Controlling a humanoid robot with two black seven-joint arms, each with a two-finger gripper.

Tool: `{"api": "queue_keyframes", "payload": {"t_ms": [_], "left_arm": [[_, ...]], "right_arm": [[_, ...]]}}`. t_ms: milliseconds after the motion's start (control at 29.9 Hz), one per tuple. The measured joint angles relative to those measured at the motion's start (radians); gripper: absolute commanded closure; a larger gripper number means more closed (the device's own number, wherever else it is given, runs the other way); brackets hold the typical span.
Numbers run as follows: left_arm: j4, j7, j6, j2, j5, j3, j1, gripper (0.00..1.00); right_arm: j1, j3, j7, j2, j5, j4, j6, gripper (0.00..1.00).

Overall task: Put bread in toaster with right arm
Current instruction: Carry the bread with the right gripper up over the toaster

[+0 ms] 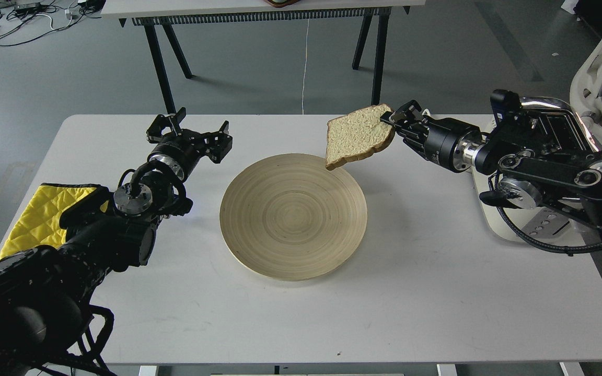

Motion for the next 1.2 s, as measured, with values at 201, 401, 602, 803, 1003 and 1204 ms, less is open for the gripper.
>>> {"api": "queue_keyframes", "payload": {"t_ms": [201, 401, 602, 803, 1003, 1204], "left_arm": [[0.0, 0.0, 0.0, 0.0, 0.0, 0.0, 0.0, 0.0], [0.0, 0.0, 0.0, 0.0, 0.0, 0.0, 0.0, 0.0], [0.0, 0.0, 0.0, 0.0, 0.0, 0.0, 0.0, 0.0], [0.0, 0.0, 0.0, 0.0, 0.0, 0.0, 0.0, 0.0], [0.0, 0.0, 0.0, 0.0, 0.0, 0.0, 0.0, 0.0], [0.0, 0.0, 0.0, 0.0, 0.0, 0.0, 0.0, 0.0]], "right_arm": [[0.123, -0.019, -0.051, -0.141, -0.103, 0.001, -0.001, 1.0], [0.233, -0.096, -0.069, -0.268, -0.214, 0.003, 0.003, 1.0], [0.31, -0.174, -0.072, -0.383, -0.319, 0.034, 0.005, 1.0], [0.32, -0.184, -0.092, -0.508, -0.398, 0.119, 0.012, 1.0], [0.321, -0.184, -0.127, -0.61, -0.416, 0.218, 0.032, 1.0], [0.321, -0.184, -0.146, -0.682, -0.456, 0.271, 0.045, 1.0]]}}
